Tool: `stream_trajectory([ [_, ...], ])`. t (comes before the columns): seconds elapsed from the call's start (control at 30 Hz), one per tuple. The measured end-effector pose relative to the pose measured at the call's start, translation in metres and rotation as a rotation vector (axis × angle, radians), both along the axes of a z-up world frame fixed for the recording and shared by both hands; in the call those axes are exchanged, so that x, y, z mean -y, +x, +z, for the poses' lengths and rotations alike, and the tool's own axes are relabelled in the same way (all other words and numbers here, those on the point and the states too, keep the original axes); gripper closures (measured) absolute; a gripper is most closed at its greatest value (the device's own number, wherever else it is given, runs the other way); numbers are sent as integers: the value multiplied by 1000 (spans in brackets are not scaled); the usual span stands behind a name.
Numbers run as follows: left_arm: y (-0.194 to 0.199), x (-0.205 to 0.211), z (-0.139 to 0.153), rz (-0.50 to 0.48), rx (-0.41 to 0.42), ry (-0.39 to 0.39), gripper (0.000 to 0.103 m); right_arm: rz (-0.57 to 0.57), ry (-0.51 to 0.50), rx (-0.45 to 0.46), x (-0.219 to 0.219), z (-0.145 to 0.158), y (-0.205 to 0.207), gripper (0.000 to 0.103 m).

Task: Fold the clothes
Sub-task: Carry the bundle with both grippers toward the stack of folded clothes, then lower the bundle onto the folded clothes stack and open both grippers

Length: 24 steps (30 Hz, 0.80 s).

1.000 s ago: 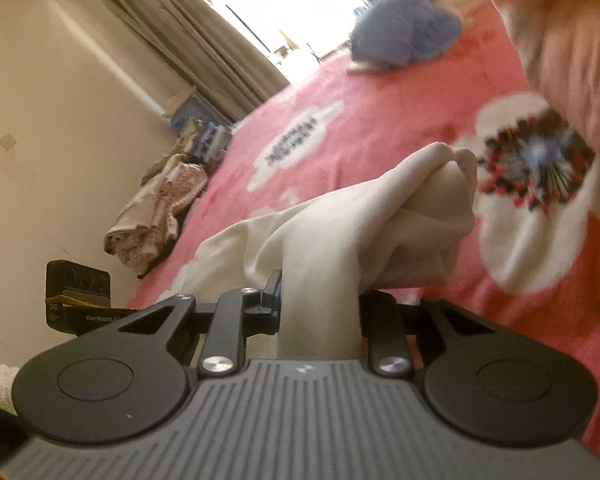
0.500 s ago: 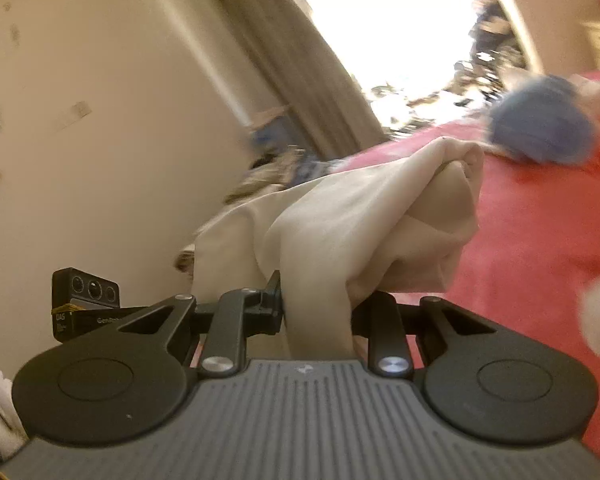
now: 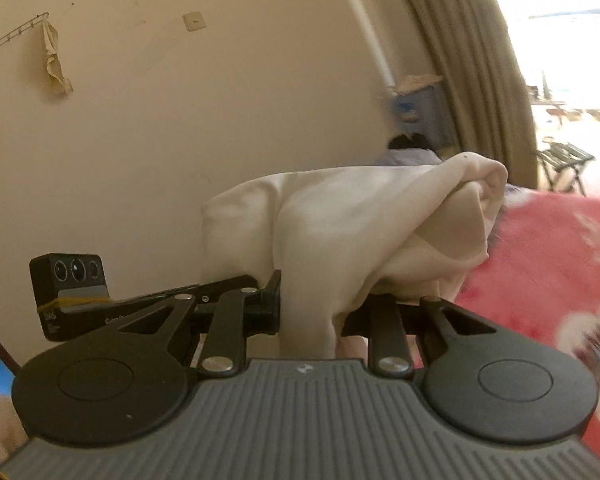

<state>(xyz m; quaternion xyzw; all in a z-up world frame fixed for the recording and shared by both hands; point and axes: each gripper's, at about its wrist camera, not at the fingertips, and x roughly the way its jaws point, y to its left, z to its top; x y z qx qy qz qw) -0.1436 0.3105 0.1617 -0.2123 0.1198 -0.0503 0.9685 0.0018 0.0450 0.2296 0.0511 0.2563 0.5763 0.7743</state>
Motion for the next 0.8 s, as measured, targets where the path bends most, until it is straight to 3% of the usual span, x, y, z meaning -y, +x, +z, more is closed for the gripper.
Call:
stream_trajectory([
  [0.23, 40, -92, 49, 89, -75, 99, 92, 54, 120, -20, -102, 4, 37, 81],
  [0.4, 124, -143, 45, 116, -188, 174, 91, -3, 186, -59, -146, -31, 98, 81],
  [0.47, 167, -166, 17, 134, -259, 182, 87, -59, 166, -51, -165, -56, 131, 77],
  [0.53, 205, -189, -33, 198, -386, 138, 71, -91, 66, -69, -190, -101, 169, 71],
  [0.6, 236, -210, -86, 277, -522, 76, 72, -122, -36, -89, -215, -147, 206, 61],
  [0.63, 238, -218, -102, 301, -539, 31, 66, -136, -26, -127, -212, -159, 214, 59],
  [0.67, 235, -224, -113, 312, -516, -25, 65, -151, -10, -167, -208, -170, 221, 54],
  [0.73, 228, -235, -115, 307, -474, -108, 63, -180, 21, -248, -200, -192, 235, 52],
  [0.8, 224, -238, -112, 300, -470, -105, 56, -208, 53, -329, -193, -214, 249, 46],
])
